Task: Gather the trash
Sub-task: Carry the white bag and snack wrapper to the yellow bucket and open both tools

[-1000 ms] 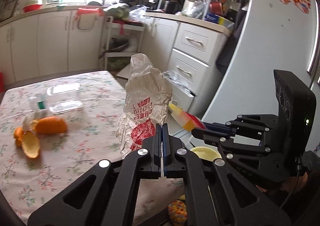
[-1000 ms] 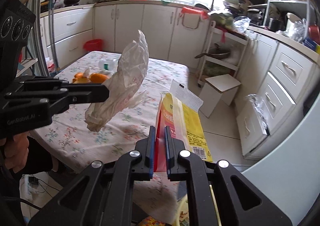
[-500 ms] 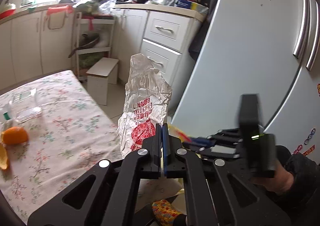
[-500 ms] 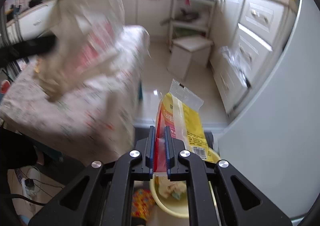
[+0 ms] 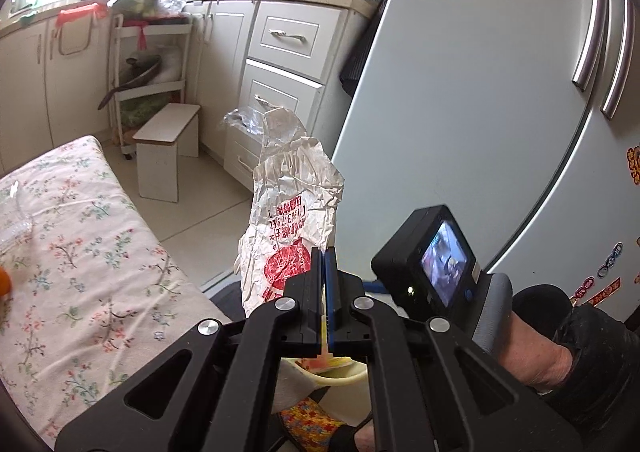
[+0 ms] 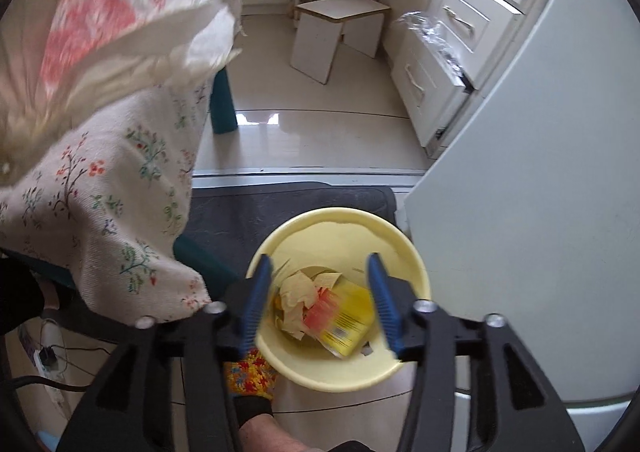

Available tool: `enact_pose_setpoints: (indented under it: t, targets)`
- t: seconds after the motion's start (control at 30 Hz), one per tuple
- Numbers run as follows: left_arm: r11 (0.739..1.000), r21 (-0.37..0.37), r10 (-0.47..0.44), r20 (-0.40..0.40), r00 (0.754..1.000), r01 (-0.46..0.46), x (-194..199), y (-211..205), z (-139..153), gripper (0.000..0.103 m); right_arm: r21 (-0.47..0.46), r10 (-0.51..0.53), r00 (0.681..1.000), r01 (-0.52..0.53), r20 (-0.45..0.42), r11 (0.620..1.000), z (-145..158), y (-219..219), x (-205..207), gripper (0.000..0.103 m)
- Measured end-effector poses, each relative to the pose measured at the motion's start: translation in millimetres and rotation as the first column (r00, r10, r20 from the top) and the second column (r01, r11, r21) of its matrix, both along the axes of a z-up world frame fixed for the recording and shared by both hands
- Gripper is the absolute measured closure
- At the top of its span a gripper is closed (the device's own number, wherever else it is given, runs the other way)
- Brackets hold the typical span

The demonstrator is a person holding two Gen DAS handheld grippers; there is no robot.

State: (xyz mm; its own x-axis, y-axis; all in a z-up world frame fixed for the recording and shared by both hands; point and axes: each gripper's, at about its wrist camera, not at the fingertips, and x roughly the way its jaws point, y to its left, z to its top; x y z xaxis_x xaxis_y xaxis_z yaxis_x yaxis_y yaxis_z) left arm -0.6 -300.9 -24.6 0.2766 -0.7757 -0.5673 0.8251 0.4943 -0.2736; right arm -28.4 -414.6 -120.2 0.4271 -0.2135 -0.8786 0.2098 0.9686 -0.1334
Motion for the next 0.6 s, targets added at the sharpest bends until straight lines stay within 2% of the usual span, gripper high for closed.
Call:
enact_pose_setpoints:
  t: [0.3,0.47,0.6]
  targets:
    - [0.999,0.028,-0.026,-0.072,0.997,0.028,4,-12,-18,0.102,0.009,-0.014,0.995,0.014,0.099,1.0,30,-1,-31,0.034]
    - [0.995,0.05,-0.082,-0.127,0.988,0.089,8,-30,-31,0.102,-0.053,-0.001,0.986,0.01,0.166,0.999,50,13,-66,0.025]
    - [0.985,0.059,-0.144,-0.248,0.958,0.163,22,-64,-53,0.102,-0.064,-0.033,0.978,0.047,0.207,0.997,59,8,-87,0.024]
